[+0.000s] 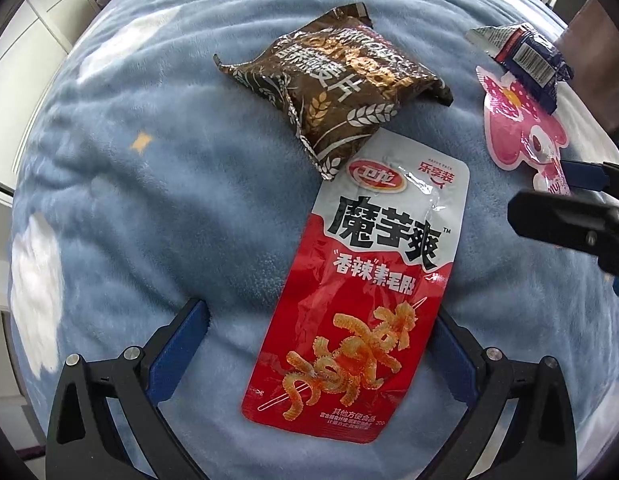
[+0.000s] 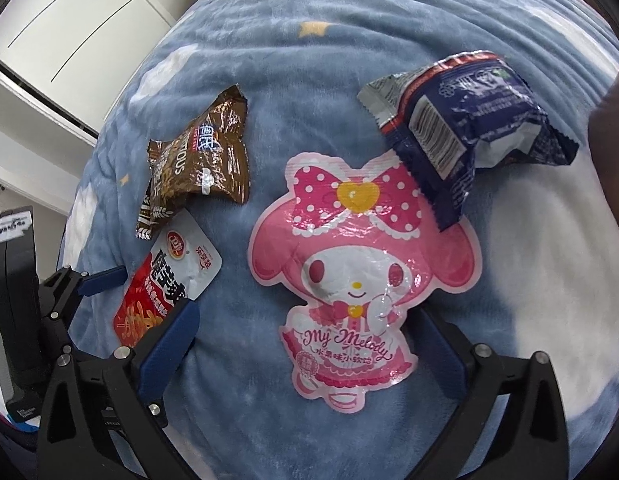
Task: Organize snacks
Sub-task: 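Grasp the red konjac strip bag with the left gripper while the right grasps the pink My Melody bag, then lift both held bags and carry them toward the kettle and green tray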
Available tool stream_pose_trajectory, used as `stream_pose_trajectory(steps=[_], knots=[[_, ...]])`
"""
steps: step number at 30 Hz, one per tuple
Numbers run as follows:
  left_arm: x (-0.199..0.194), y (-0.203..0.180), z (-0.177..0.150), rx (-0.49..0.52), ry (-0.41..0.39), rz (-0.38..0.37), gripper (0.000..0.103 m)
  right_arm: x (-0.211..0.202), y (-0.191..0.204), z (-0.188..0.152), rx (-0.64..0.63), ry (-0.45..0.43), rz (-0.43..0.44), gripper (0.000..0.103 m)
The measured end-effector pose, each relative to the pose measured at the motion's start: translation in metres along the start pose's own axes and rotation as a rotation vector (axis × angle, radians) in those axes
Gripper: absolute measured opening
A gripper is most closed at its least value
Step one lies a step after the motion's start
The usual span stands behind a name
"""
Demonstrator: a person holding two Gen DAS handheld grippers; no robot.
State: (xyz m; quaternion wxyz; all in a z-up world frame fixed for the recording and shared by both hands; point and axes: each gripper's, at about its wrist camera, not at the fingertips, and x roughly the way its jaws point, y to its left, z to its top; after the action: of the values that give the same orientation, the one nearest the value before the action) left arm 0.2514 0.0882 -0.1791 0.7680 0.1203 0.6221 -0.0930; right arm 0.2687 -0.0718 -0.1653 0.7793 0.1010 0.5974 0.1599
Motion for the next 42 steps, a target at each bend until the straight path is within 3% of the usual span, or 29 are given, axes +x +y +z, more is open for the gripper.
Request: stream_pose_trajectory(steps=[6, 7, 8, 9, 11, 12, 14, 17, 20, 22, 24, 28, 38, 42], knots=[[0.001, -0.008, 0.012, 0.019, -0.001, 0.027, 0.101, -0.009, -0.014, -0.001, 0.043, -0.022, -0.016, 0.103], [-0.002, -0.011, 0.010, 0.021, -0.002, 0.031, 0.099, -0.012, -0.020, -0.001, 0.058, -0.024, -0.012, 0.096], [-0.003, -0.014, 0.010, 0.024, -0.002, 0.033, 0.095, -0.013, -0.025, 0.000, 0.068, -0.023, -0.011, 0.072], [-0.004, -0.017, 0.011, 0.030, -0.003, 0.035, 0.094, -0.014, -0.030, 0.000, 0.078, -0.019, -0.002, 0.057], [-0.006, -0.026, 0.011, 0.047, -0.007, 0.041, 0.082, -0.014, -0.033, 0.001, 0.075, -0.012, 0.005, 0.046], [-0.009, -0.029, 0.013, 0.060, -0.010, 0.045, 0.079, -0.015, -0.032, 0.001, 0.065, -0.011, 0.001, 0.043], [-0.011, -0.038, 0.015, 0.087, -0.013, 0.044, 0.063, -0.015, -0.031, 0.000, 0.058, -0.014, -0.005, 0.039], [-0.014, -0.051, 0.016, 0.115, -0.017, 0.058, 0.056, -0.014, -0.029, -0.001, 0.040, -0.015, -0.011, 0.035], [-0.015, -0.055, 0.017, 0.115, -0.021, 0.056, 0.052, -0.016, -0.029, 0.000, 0.023, -0.014, -0.022, 0.019], [-0.020, -0.057, 0.012, 0.119, -0.032, 0.055, 0.039, -0.016, -0.028, -0.001, 0.009, -0.017, -0.027, 0.012], [-0.024, -0.062, 0.008, 0.135, -0.045, 0.074, 0.035, -0.017, -0.026, -0.001, -0.009, -0.019, -0.034, 0.007], [-0.027, -0.069, 0.006, 0.101, -0.061, 0.080, 0.030, -0.019, -0.022, -0.002, -0.051, -0.024, -0.049, 0.002], [-0.039, -0.063, -0.006, -0.027, -0.083, -0.009, 0.029, -0.033, -0.026, -0.015, -0.078, -0.066, -0.020, 0.000], [-0.043, -0.056, -0.017, -0.046, -0.088, 0.003, 0.029, -0.040, -0.028, -0.021, -0.069, -0.077, -0.004, 0.000]])
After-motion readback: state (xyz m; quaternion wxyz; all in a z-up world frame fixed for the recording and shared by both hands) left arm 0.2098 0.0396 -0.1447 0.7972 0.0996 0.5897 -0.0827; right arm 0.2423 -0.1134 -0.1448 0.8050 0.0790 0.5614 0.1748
